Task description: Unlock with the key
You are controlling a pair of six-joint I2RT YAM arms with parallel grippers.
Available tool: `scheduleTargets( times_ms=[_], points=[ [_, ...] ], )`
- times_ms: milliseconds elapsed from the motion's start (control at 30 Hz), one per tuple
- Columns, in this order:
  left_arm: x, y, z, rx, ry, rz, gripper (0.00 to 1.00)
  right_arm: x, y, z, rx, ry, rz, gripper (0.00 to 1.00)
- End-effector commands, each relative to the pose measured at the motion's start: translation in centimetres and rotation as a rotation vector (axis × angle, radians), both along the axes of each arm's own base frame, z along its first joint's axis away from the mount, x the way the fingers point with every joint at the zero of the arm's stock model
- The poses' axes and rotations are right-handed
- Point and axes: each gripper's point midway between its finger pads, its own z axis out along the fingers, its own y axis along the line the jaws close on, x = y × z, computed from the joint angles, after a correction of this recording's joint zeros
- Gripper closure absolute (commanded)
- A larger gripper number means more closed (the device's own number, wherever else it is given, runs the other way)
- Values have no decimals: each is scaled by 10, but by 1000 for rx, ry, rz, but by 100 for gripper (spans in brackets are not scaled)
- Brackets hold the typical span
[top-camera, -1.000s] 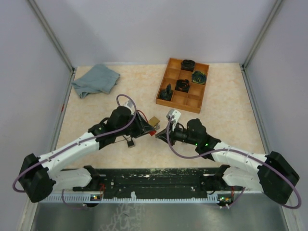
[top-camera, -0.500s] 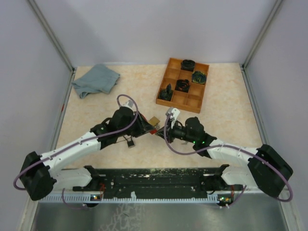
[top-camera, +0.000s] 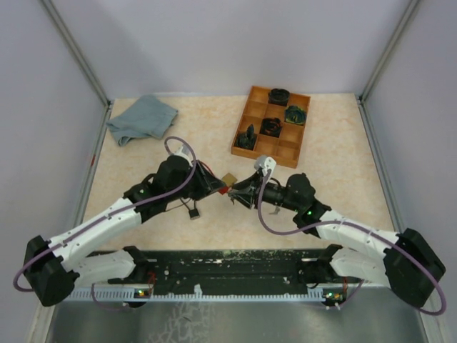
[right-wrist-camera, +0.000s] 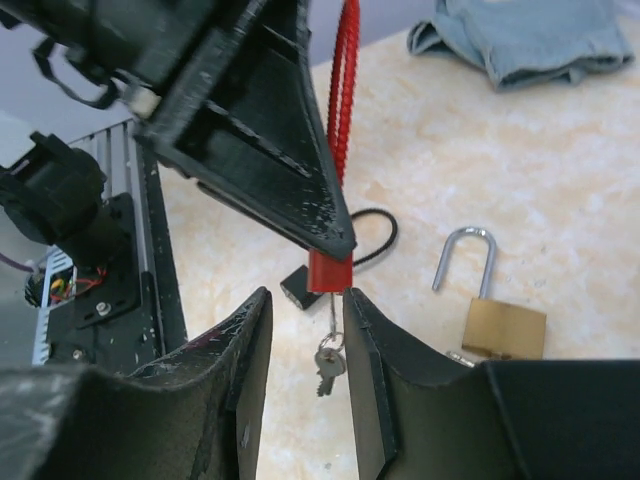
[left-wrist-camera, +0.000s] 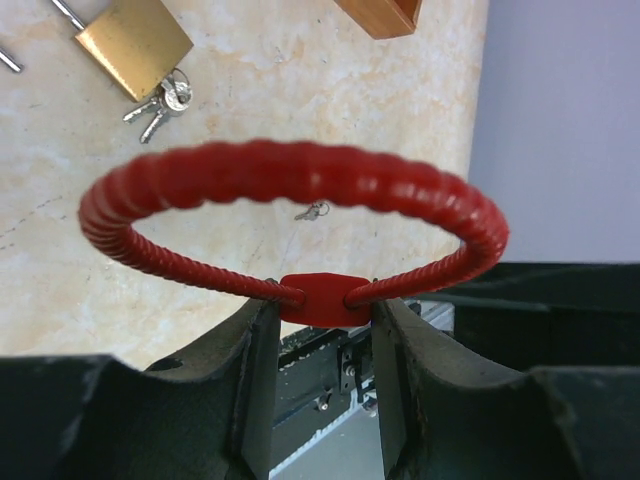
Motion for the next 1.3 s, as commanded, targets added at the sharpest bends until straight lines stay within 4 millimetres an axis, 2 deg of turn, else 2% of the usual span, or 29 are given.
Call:
scheduleTargets(
  times_ms=[0, 133, 400, 800, 1033, 1233, 1267],
  points=[
    [9, 4, 14, -8, -11, -4, 100, -7, -5, 32, 52, -126, 24, 64],
    [13, 4, 21, -33, -17, -10, 100, -10, -8, 18, 23, -115, 30, 64],
    [3, -4, 27, -86, -2, -74, 100, 0, -3, -3, -4, -110, 14, 64],
    [-1, -9, 26, -105, 6, -108, 100, 0, 5, 3, 36, -121, 42, 69],
    [-2, -9, 29, -113, 0, -111, 100, -1, 7, -4, 24, -100, 57, 80],
    [-2, -10, 26, -106, 5, -117, 100, -4, 6, 1, 36, -103, 65, 100],
    [-3, -10, 25, -106, 9, -123, 100, -5, 6, 3, 39, -106, 67, 100]
  ],
)
